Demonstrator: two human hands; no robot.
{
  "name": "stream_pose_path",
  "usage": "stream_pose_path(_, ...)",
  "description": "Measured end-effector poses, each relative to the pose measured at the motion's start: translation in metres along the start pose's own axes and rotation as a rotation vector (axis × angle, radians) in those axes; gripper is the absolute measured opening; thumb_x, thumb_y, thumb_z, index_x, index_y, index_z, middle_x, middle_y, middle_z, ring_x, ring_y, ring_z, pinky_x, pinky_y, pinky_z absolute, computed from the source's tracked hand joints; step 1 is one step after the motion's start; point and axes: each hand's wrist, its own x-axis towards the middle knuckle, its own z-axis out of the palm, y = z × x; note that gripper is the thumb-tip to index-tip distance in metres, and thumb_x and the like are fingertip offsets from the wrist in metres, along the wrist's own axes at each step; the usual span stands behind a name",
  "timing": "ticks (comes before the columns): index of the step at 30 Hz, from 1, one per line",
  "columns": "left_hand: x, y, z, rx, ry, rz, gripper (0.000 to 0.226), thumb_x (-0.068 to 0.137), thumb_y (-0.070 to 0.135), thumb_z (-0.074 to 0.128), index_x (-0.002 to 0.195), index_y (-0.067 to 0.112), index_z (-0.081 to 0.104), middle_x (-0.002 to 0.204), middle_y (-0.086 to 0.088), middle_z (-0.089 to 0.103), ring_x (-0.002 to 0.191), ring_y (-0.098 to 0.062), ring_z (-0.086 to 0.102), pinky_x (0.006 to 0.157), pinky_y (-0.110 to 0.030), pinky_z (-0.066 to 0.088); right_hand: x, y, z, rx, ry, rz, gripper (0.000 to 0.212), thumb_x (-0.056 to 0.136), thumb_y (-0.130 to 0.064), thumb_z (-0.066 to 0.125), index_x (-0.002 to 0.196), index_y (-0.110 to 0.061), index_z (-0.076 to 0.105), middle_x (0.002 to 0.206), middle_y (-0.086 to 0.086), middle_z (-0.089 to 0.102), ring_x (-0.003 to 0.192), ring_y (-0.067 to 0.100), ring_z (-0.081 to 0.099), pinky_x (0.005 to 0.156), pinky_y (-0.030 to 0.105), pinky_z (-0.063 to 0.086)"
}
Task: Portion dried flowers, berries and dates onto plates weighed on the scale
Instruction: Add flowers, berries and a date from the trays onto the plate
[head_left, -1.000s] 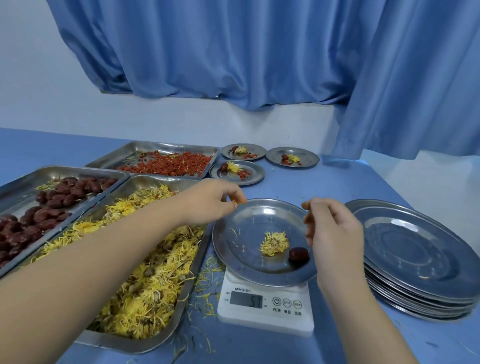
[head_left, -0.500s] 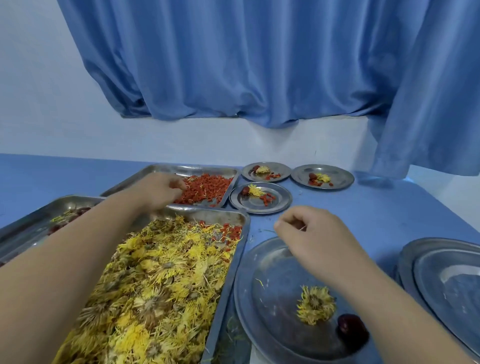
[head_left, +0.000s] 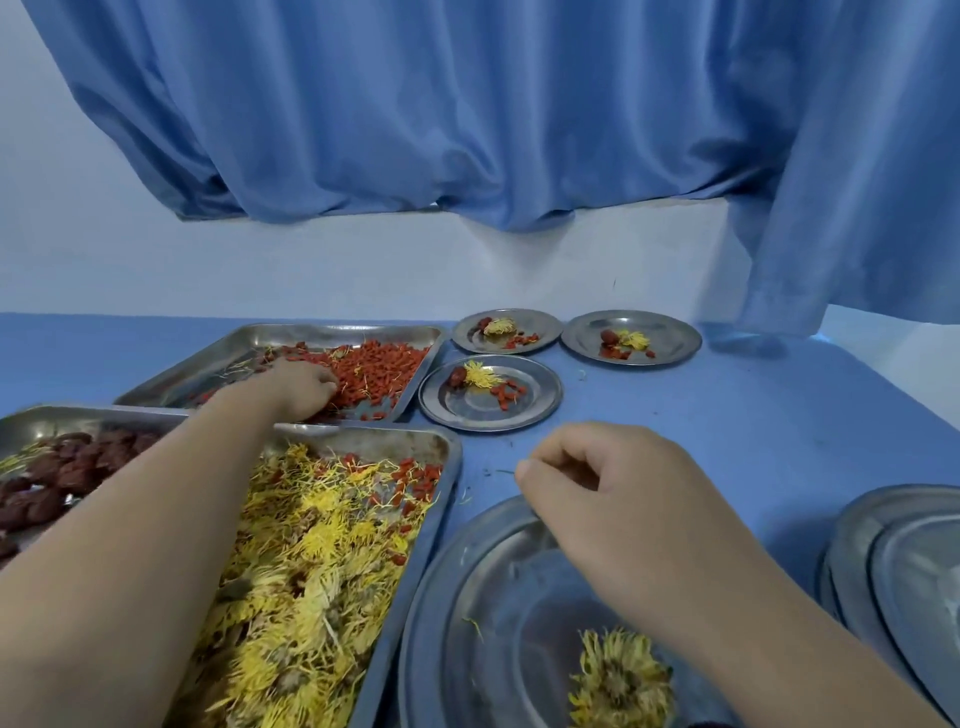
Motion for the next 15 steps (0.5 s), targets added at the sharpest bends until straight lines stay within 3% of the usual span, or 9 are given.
stream_pose_path(3,0.007,0.003,0.006,0.043,-0.079,-0.041,0.041,0.104,0.017,0.036,0.142,0.012,0.047,0.150,-0.012,0.043,0.137,-0.029,0.040,0.116,-0.041,0.027,0.001,0.001,0.000,0.006,0.012,0.001,0.027,0.085,-0.036,0.055,0.065,-0.019,0.058,0.057,-0.008,0.055,0.052,0.003,0.049,0.057,0.014,0.041)
stream_pose_path(7,0.007,0.015,0.005,0.021,-0.113,-0.047,0.033,0.096,0.008,0.045,0.122,0.010,0.066,0.129,-0.012,0.061,0.115,-0.028,0.055,0.104,-0.041,0.041,0.001,0.001,0.001,0.028,-0.003,0.009,0.027,0.085,-0.036,0.055,0.067,-0.018,0.061,0.061,-0.008,0.059,0.050,0.002,0.050,0.059,0.016,0.042)
stream_pose_path(9,0.005,0.021,0.003,0.017,-0.119,-0.037,0.031,0.095,0.009,0.050,0.119,0.012,0.069,0.128,-0.008,0.062,0.116,-0.027,0.055,0.102,-0.040,0.041,0.000,0.000,0.002,0.017,-0.016,0.005,0.027,0.086,-0.035,0.055,0.066,-0.017,0.060,0.063,-0.005,0.061,0.049,0.003,0.048,0.060,0.016,0.042)
stream_pose_path(15,-0.002,0.014,0.005,-0.091,-0.029,-0.044,0.030,0.090,-0.002,0.054,0.112,0.012,0.069,0.127,-0.011,0.060,0.114,-0.028,0.055,0.098,-0.038,0.045,-0.003,-0.007,-0.001,0.017,-0.065,-0.010,0.029,0.087,-0.035,0.055,0.068,-0.013,0.058,0.066,0.003,0.060,0.045,0.005,0.042,0.049,0.018,0.039)
